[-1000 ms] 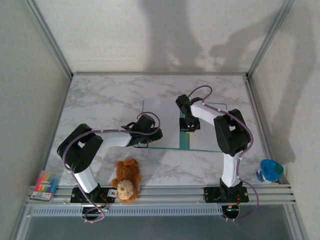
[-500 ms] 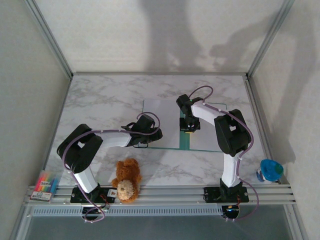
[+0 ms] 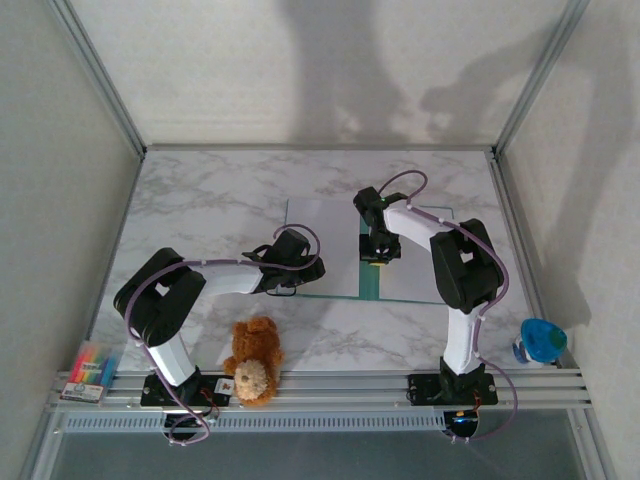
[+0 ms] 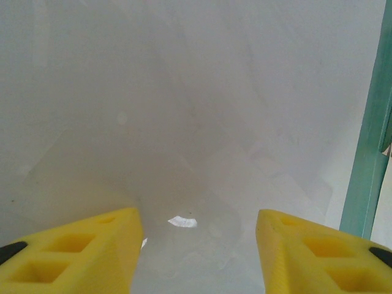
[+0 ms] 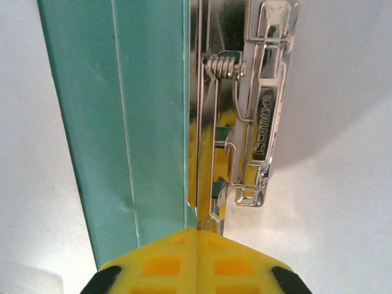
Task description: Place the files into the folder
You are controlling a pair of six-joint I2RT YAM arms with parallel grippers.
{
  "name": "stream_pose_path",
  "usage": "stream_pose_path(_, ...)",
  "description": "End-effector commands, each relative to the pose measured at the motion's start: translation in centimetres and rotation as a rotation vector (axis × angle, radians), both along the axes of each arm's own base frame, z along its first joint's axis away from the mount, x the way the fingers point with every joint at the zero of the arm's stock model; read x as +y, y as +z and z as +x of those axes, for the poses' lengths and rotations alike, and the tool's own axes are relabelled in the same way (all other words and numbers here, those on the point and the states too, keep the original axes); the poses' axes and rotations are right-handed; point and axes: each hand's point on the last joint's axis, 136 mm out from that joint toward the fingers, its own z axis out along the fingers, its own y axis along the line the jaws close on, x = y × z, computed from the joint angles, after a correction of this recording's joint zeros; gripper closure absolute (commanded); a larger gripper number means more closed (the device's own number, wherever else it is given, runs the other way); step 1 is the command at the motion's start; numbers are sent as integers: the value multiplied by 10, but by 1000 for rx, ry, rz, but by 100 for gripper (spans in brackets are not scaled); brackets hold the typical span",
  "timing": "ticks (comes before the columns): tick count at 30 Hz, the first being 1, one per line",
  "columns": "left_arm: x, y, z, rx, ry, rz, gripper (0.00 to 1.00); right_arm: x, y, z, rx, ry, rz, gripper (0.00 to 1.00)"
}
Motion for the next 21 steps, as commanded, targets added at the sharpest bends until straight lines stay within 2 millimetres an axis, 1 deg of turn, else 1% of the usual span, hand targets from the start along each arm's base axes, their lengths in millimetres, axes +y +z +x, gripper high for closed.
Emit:
stream_pose_path(1,34,-46,-39,161,8,154,46,-2,3,-11,47,-11,-4,95)
stream_pose_path(7,36,-46,-40,160,9,158,46,-3,8,-9,41,-10,-9,95)
stream_pose_path(15,36,-47,-40,161,12,159,46,0,22,-7,16,-4,14,95)
stream_pose_path(21,36,-46,-39,159,12,157,46,0,27,-5,7,-5,18,95)
